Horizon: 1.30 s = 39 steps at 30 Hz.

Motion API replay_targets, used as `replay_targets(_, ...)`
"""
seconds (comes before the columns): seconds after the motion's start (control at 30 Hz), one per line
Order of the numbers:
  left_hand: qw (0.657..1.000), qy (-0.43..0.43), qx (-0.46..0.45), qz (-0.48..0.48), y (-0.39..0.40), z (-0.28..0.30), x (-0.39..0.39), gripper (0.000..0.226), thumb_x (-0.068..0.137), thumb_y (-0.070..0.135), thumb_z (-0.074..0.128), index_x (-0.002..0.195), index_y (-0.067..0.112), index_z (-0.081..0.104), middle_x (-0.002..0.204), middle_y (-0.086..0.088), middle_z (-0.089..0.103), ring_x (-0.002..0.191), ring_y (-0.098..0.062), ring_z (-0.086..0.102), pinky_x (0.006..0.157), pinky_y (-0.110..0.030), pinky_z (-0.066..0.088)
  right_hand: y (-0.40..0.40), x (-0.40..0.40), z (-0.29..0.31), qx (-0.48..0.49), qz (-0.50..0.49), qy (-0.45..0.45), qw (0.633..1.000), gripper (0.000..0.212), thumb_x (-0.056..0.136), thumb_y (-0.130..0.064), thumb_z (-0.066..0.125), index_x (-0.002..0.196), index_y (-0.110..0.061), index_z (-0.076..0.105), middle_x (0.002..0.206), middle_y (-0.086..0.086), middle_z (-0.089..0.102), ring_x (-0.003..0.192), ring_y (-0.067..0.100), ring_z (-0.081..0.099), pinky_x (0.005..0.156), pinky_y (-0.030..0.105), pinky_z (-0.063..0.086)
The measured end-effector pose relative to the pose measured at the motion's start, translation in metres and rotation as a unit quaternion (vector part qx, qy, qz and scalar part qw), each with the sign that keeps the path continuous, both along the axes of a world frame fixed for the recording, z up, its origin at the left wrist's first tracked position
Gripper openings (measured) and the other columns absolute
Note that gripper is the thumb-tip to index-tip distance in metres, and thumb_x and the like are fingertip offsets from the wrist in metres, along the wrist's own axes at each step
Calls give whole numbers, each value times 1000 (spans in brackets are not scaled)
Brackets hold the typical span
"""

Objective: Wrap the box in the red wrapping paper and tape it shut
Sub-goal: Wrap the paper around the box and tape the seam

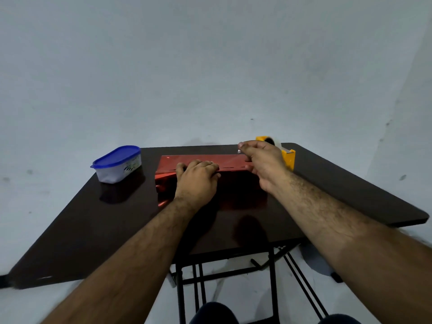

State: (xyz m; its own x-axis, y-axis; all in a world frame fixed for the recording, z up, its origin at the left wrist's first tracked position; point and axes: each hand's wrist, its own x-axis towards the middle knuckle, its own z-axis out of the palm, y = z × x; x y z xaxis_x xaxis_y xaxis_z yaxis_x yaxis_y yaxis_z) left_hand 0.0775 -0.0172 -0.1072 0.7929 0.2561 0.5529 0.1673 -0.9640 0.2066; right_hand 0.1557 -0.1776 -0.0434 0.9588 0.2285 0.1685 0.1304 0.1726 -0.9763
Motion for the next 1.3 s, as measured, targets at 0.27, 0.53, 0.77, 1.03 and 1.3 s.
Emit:
replay_targets(0.27,1000,-15,1,-17,2,1,0,38,104,42,53,139,32,65,139,14,67,137,-12,49,121,-48,20,23,1,2,-36,-22,3,999,12,89,-2,78,82,-11,76,79,-1,77,60,7,68,45,20,45)
replay_targets(0.53,998,-40,-40,-26,3,3,-1,57,99,40,64,149,24,43,127,7,74,129,-17,59,122,-44,23,39,4,5,-153,-62,42,985,22,75,1,86,75,-7,66,71,6,66,59,22,60,36,21,34)
replay_targets(0.77,995,-67,-63,-39,3,1,-1,58,95,34,69,142,23,37,122,6,76,124,-19,64,120,-44,26,57,18,11,-264,-17,97,959,20,73,2,82,85,-7,68,63,5,57,47,16,48,39,22,33)
replay_targets(1.03,995,-65,-71,-33,3,0,-2,46,96,36,69,130,22,41,123,6,75,120,-20,66,119,-45,23,63,24,24,-285,19,88,954,11,83,2,74,91,-5,71,77,6,70,49,16,54,39,20,39)
replay_targets(1.3,994,-70,-80,-33,1,1,-2,43,95,36,70,124,24,41,120,6,76,118,-19,67,116,-45,24,52,30,29,-348,80,116,927,19,95,-8,66,75,-10,65,54,1,51,49,11,40,48,22,35)
